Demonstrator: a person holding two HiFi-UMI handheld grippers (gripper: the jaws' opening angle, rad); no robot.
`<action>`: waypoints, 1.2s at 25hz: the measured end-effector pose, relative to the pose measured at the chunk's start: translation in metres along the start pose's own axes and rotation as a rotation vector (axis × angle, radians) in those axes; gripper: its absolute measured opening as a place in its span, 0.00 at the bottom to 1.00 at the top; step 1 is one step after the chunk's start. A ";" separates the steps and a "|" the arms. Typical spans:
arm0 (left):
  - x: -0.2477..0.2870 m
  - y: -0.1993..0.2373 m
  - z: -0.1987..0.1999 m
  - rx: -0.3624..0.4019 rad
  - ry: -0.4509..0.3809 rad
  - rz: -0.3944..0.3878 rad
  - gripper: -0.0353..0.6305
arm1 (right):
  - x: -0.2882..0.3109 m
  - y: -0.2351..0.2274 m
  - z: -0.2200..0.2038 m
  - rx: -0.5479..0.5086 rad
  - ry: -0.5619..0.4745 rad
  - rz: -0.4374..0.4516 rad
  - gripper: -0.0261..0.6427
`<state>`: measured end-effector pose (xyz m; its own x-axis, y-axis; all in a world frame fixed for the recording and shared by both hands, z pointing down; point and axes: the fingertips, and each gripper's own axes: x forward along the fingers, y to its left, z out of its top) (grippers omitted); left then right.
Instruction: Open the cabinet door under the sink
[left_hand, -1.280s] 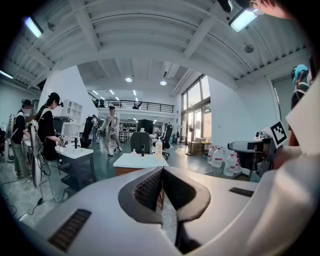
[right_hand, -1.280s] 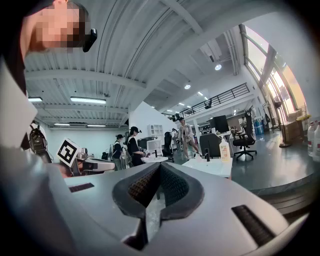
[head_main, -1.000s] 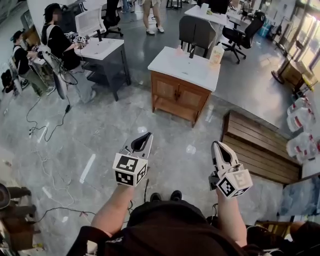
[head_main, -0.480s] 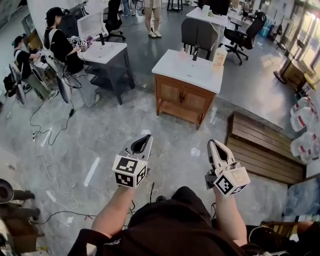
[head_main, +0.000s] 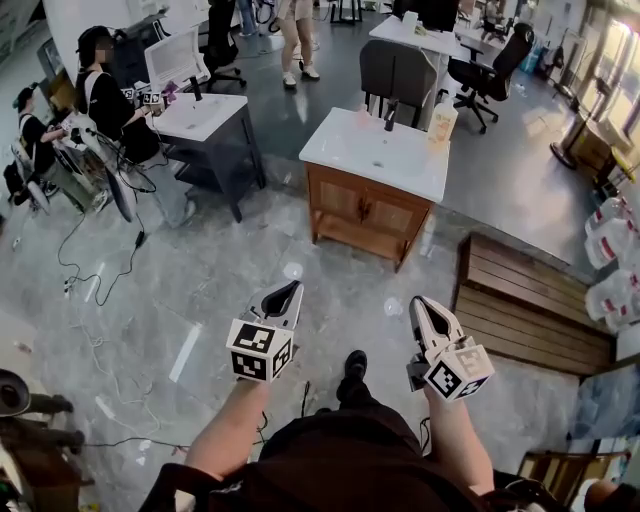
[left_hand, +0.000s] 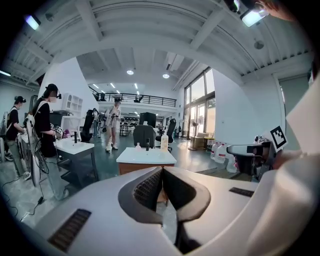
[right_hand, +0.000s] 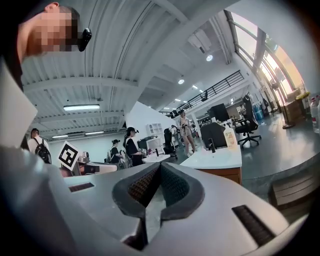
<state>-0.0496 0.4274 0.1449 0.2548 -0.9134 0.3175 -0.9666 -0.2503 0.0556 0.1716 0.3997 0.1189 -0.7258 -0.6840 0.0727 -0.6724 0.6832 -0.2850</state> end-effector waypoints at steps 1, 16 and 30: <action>0.010 0.005 0.000 -0.001 0.005 0.002 0.08 | 0.010 -0.007 0.000 0.008 0.000 0.004 0.06; 0.208 0.051 0.059 0.044 0.091 0.008 0.08 | 0.155 -0.160 0.017 0.087 0.045 0.046 0.06; 0.334 0.113 0.075 0.026 0.096 -0.054 0.08 | 0.271 -0.218 0.015 0.073 0.124 0.013 0.06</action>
<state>-0.0714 0.0697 0.1861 0.3015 -0.8636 0.4042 -0.9501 -0.3078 0.0511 0.1238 0.0617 0.1869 -0.7496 -0.6355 0.1849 -0.6539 0.6680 -0.3553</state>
